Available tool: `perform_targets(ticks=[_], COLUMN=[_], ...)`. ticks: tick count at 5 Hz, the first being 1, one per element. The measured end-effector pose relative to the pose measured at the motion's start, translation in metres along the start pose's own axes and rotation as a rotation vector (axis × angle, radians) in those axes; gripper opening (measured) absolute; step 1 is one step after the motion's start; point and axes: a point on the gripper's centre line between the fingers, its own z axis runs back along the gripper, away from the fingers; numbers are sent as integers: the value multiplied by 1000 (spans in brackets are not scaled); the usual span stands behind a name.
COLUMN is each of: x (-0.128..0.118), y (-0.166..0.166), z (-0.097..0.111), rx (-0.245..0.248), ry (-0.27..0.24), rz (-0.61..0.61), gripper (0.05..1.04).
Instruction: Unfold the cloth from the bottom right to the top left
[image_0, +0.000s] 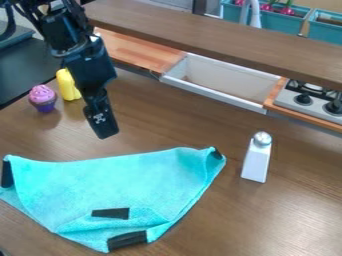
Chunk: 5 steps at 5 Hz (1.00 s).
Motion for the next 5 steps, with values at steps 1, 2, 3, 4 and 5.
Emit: perform_targets(ticks=[1,2,3,4,5], x=[-4,-15,-29,-34,-35], y=[-1,-24,-41,-51,-54], z=[-8,-34,-53,-62,-69], rx=[-11,-30,6,38,60], ry=[11,51,36,57,71], rz=[2,-82,-106,-167,-219], gripper=[1001,1001,1001,1001,1000])
